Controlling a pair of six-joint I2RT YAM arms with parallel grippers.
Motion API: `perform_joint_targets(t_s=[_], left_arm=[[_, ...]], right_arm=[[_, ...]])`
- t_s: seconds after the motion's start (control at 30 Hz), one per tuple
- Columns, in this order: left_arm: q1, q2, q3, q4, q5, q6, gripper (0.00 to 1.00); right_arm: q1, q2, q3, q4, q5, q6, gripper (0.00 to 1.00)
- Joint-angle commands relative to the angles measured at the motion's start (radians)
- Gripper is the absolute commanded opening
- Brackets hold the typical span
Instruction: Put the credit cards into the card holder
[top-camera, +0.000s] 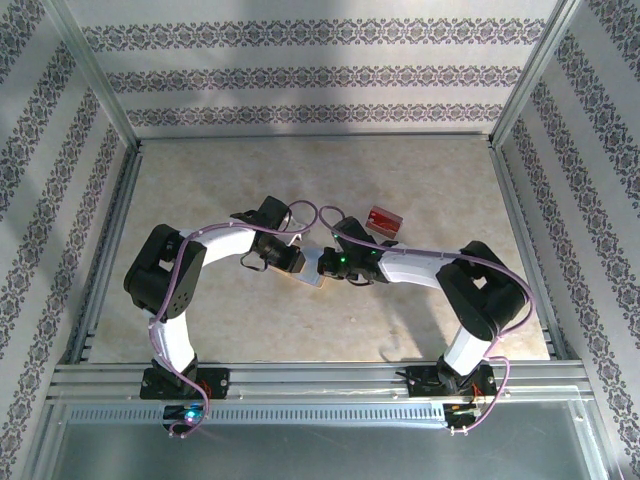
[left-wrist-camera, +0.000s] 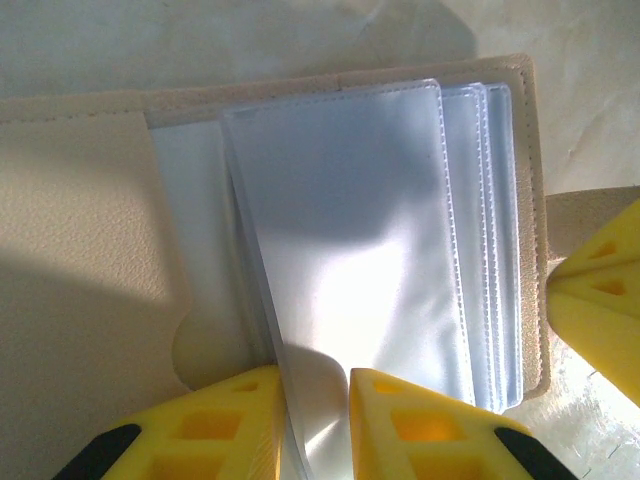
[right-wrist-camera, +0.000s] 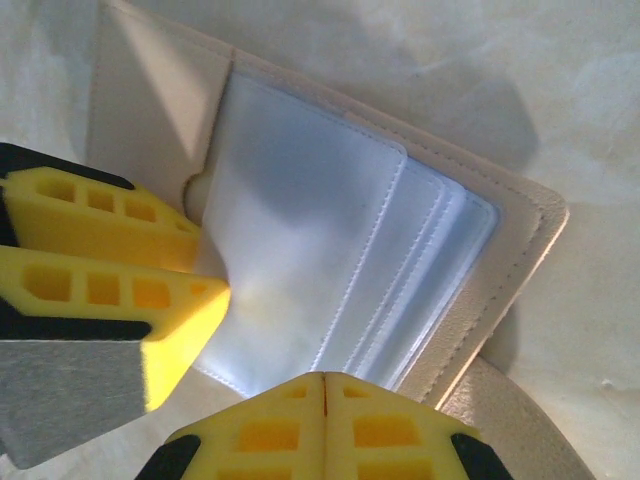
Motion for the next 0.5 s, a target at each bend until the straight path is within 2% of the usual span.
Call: perform_joint_targets(t_s=[0.0,0.47], left_arm=[[0.007,0.006,-0.039,-0.025,0.038,-0.022,0.24],[0.041,0.010,-0.045,-0.015,0.084,-0.060,0.22]], right_arm=[[-0.009,-0.021,-0.001,0.026,-0.022,0.025,0.01],[-0.012,0.095,0.005,0.064,-0.054,0.040,0.01]])
